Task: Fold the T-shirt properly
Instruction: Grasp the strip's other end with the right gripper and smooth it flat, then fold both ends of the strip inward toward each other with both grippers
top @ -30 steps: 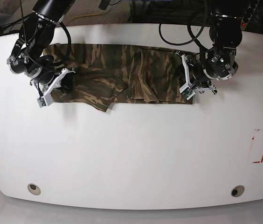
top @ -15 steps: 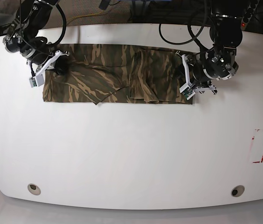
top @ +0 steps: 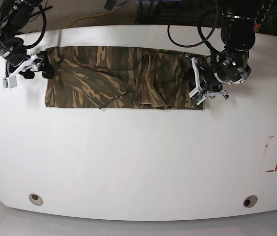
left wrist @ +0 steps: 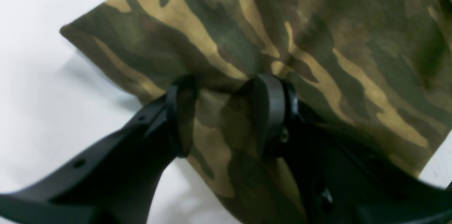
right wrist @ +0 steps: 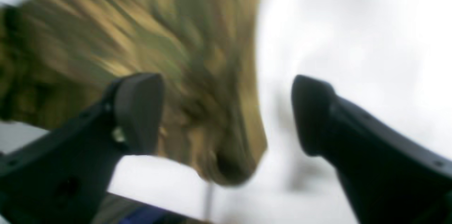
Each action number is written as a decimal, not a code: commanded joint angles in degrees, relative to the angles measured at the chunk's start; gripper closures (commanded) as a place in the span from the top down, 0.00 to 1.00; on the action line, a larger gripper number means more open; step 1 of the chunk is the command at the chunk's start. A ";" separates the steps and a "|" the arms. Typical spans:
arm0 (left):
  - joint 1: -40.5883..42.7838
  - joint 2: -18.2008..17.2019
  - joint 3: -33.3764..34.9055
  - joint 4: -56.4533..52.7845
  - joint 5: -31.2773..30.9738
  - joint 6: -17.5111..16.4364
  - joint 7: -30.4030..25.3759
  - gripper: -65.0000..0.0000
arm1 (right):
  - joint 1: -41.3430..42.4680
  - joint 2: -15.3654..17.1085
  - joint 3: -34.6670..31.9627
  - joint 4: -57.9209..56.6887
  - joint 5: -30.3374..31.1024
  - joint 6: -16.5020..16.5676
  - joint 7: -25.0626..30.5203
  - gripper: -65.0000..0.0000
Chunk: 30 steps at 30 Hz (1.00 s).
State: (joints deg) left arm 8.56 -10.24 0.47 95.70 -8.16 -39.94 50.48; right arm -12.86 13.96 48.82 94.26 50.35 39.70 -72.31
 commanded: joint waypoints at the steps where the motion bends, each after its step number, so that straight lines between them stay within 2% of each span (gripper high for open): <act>1: 0.28 -0.71 -0.07 -0.18 2.41 -0.06 2.93 0.37 | 0.77 3.23 0.37 -4.54 4.55 0.30 -0.61 0.93; 4: 0.28 -0.71 -0.07 -0.18 2.41 -0.06 2.93 0.37 | 4.03 5.60 -0.07 -13.07 8.51 0.30 -0.61 0.96; 8: 0.28 -0.71 -0.07 -0.18 2.41 -0.06 2.93 0.37 | 7.28 6.66 -0.16 -20.72 8.77 0.30 -0.70 0.96; 12: 0.28 -0.71 -0.07 -0.10 2.41 -0.06 2.93 0.37 | 9.21 7.01 -0.33 -22.92 8.77 0.30 -0.79 0.96; 17: 0.28 -0.71 -0.07 -0.10 2.41 -0.06 2.93 0.37 | 9.04 6.48 -7.54 -22.92 8.77 0.30 -0.43 0.96; 22: 0.19 -0.71 -0.07 -0.10 2.41 -0.06 2.93 0.37 | 6.40 2.88 -11.85 -21.25 8.77 0.30 0.89 0.95; 26: 0.28 -0.71 -0.07 -0.10 2.41 -0.06 2.93 0.37 | 3.41 -0.55 -13.87 -14.30 8.86 0.30 0.62 0.95; 30: 0.28 -0.71 -0.07 -0.10 2.41 -0.06 2.93 0.37 | 2.01 -2.48 -14.22 -10.08 8.77 0.30 0.62 0.95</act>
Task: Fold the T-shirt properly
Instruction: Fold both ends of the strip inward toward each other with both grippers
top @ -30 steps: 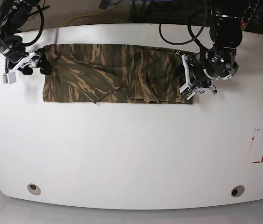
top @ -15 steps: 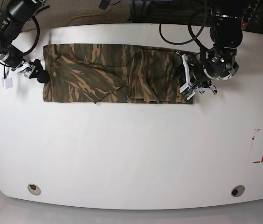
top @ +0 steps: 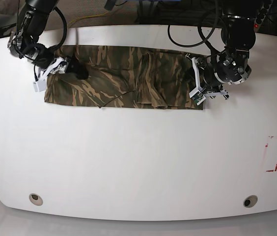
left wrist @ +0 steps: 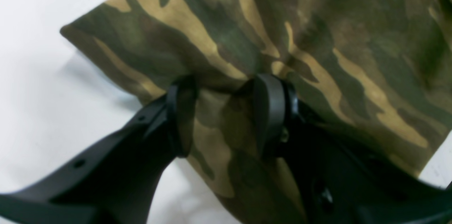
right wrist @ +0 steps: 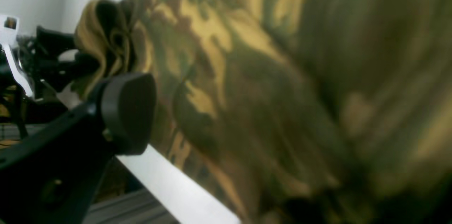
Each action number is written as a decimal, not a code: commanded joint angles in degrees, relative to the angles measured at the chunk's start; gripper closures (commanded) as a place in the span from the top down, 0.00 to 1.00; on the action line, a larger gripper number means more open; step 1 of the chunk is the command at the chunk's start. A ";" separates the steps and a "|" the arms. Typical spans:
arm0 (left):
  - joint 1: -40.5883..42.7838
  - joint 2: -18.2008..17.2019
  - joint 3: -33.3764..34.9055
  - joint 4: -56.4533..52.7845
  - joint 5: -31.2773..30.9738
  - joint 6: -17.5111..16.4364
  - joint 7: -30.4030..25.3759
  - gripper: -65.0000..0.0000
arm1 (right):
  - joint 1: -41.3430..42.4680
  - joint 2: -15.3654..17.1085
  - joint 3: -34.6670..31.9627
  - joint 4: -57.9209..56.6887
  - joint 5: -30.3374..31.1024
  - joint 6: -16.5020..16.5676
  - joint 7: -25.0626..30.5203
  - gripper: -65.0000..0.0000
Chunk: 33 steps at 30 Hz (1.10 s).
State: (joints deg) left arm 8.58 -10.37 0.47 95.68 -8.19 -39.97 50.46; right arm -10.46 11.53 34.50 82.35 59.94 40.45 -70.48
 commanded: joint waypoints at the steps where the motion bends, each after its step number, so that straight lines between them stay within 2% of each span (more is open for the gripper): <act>1: 0.26 -0.49 -0.07 -0.07 2.43 -0.03 2.95 0.37 | -0.40 -0.32 0.09 1.83 -0.82 -0.45 -0.95 0.91; 3: 0.26 -0.40 -0.07 -0.07 2.43 -0.03 2.95 0.37 | -0.22 -0.50 0.27 1.83 -0.91 -0.45 -0.25 0.71; 5: 0.26 -0.40 -0.07 -0.07 2.43 -0.03 2.95 0.37 | -0.13 -0.41 0.27 2.09 -0.91 -0.45 1.42 0.45; 6: 0.26 -0.31 -0.07 -0.07 2.43 -0.03 2.95 0.37 | -0.05 -0.23 0.18 2.18 -0.91 -0.45 2.30 0.24; 7: 0.26 -0.31 -0.07 -0.07 2.43 -0.03 2.95 0.37 | 0.39 -0.14 0.18 2.27 -0.91 -0.45 2.48 0.08; 8: 0.26 -0.31 0.01 -0.07 2.43 -0.03 2.95 0.37 | 0.83 -0.06 0.18 2.45 -0.91 -0.45 2.48 0.00; 11: -0.01 -0.22 0.19 -0.07 2.52 -0.03 2.95 0.37 | 0.39 1.79 0.27 6.75 -0.91 -0.45 2.48 0.00; 15: -0.36 0.04 0.28 -0.16 2.52 -0.03 2.95 0.37 | -1.37 2.32 0.09 16.95 -0.73 -0.45 2.48 0.00; 18: -2.29 3.29 0.28 -0.34 2.60 -0.03 2.86 0.37 | -2.24 2.32 -0.35 23.19 -0.65 -0.45 1.77 0.00; 22: -5.02 6.20 0.28 -4.65 2.60 -0.03 2.86 0.37 | -2.24 2.23 -4.30 30.66 -0.65 -0.45 0.63 0.00; 26: -8.27 9.98 0.28 -9.13 2.60 -0.03 2.86 0.37 | -0.75 1.79 -10.28 32.25 -0.56 -3.22 0.63 0.00; 29: -8.62 11.82 0.28 -10.01 2.52 -0.03 2.86 0.37 | 1.54 -0.50 -15.56 32.25 -0.56 -4.62 0.63 0.00; 33: -8.53 12.70 1.07 -10.01 2.52 -0.03 2.86 0.37 | 4.26 -3.66 -17.31 31.72 -1.09 -5.15 0.72 0.00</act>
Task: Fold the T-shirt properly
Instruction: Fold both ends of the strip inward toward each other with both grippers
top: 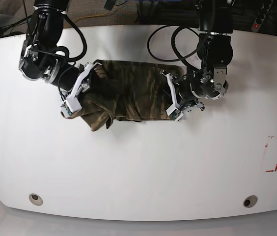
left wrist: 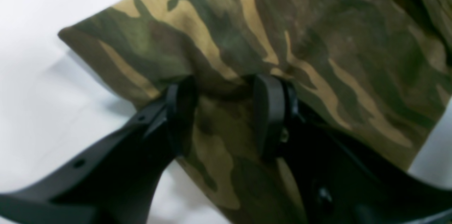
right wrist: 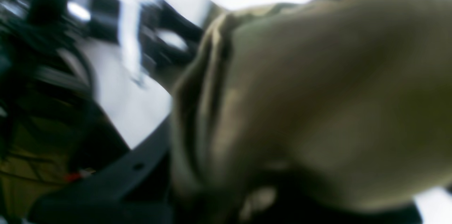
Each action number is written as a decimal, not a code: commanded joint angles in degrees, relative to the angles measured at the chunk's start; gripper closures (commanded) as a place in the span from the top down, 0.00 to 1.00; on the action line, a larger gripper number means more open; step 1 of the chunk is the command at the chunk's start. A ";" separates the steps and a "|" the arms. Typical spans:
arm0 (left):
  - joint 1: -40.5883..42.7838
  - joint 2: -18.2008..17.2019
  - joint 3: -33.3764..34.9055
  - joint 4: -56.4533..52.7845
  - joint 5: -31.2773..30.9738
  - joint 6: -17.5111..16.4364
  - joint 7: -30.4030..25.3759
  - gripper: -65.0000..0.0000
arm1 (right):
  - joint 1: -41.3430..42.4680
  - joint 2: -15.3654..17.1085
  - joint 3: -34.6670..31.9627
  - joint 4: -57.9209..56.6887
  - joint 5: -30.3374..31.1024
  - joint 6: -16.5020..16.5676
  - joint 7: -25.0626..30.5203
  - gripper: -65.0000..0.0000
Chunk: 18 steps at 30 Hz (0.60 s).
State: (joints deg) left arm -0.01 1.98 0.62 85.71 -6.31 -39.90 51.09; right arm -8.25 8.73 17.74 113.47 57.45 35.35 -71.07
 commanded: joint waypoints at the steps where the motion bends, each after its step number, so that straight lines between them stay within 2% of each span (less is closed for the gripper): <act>1: 0.05 0.26 1.79 -0.04 0.64 -0.10 2.23 0.37 | 2.93 -1.57 -1.87 -0.37 0.97 -0.06 1.31 0.00; 7: 0.49 0.18 3.99 -0.04 0.64 -0.10 2.14 0.37 | 7.77 -6.05 -7.32 -5.65 -5.36 -0.06 1.40 0.00; 10: 0.49 0.18 3.82 -0.04 0.64 -0.10 2.14 0.37 | 9.09 -6.75 -9.78 -8.28 -8.09 -0.06 1.40 0.01; 14: 0.32 0.18 3.82 0.05 0.55 -0.10 2.14 0.37 | 9.26 -7.55 -12.77 -8.81 -11.17 -0.06 1.49 0.30; 16: 0.14 0.18 3.73 -0.04 0.55 -0.10 2.14 0.37 | 9.26 -7.98 -13.47 -8.81 -12.40 -0.06 1.49 0.50; 18: 0.14 0.18 3.64 0.22 0.37 -0.10 2.14 0.38 | 9.53 -8.34 -13.65 -8.99 -13.80 -0.06 1.49 0.65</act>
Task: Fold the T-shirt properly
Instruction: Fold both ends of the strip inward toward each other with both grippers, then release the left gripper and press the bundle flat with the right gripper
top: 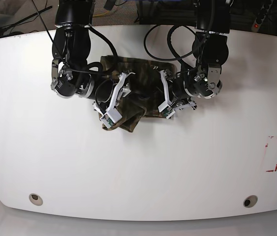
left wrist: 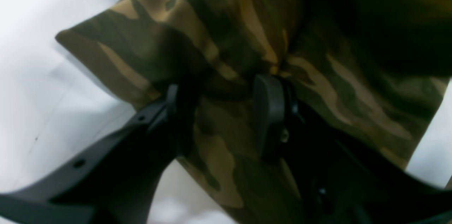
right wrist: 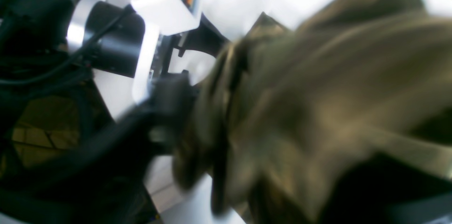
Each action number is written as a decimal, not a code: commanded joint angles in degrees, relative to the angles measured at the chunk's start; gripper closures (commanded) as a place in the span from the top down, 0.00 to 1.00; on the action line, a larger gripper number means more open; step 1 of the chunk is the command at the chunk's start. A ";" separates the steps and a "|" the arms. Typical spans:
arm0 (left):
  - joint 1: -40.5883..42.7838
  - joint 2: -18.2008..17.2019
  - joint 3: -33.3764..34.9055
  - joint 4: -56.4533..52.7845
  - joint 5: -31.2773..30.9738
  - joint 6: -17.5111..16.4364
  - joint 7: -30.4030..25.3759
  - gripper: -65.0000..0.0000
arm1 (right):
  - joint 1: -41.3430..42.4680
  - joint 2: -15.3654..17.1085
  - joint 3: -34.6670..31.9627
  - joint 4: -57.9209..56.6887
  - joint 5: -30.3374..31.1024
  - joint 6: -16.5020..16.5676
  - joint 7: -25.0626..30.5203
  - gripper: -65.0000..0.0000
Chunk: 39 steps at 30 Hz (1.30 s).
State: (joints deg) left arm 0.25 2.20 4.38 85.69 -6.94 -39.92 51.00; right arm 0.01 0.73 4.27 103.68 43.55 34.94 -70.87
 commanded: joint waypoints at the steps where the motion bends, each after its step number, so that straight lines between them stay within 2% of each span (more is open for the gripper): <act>1: -0.12 -0.04 -0.29 0.24 0.83 -0.08 2.23 0.38 | 1.35 -0.69 -0.71 0.81 -0.52 0.36 1.29 0.70; 3: -0.21 0.13 -2.14 0.42 0.65 -0.08 2.23 0.38 | 1.35 -0.86 -1.86 0.89 -1.66 0.36 1.29 0.76; 6: -0.30 0.22 -4.51 2.53 -0.49 -0.08 2.05 0.38 | 1.35 -0.86 -2.82 1.16 -1.66 0.36 1.29 0.75; 12: -0.03 -0.04 -10.32 10.35 -9.46 -0.08 1.00 0.47 | 1.18 -0.78 -3.17 2.39 -1.66 0.80 1.20 0.75; 15: 0.23 -0.31 -12.60 13.69 -10.42 -0.08 1.26 0.46 | 0.03 -0.78 -3.09 5.20 -1.57 0.89 1.20 0.75; 19: 2.08 -4.09 -14.71 19.06 -10.77 -0.08 1.26 0.46 | -1.37 -0.69 -3.00 7.31 -1.57 1.15 1.20 0.75; 23: 4.72 -6.90 -20.07 22.84 -10.77 -0.08 1.26 0.46 | -2.60 -0.07 -3.00 7.40 -1.57 4.23 1.20 0.75; 29: 9.02 -12.35 -25.88 24.68 -10.77 -0.08 1.26 0.46 | -4.98 1.33 -3.70 6.96 -1.84 4.49 1.20 0.75; 33: 10.25 -14.90 -28.25 24.68 -10.77 -0.08 1.26 0.46 | -5.68 1.60 -7.92 6.08 -2.01 4.49 2.52 0.75; 36: 11.13 -14.90 -29.92 24.60 -10.77 -0.08 1.26 0.46 | -5.51 1.51 -13.20 1.68 -2.10 4.40 5.42 0.75; 39: 12.36 -14.81 -30.36 24.68 -10.77 -0.08 1.26 0.46 | -2.87 2.74 -17.24 -2.62 -1.92 4.40 8.50 0.75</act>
State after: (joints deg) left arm 12.19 -11.97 -25.61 109.23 -16.86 -39.94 53.10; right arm -5.17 2.57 -12.10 102.45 40.29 39.00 -65.54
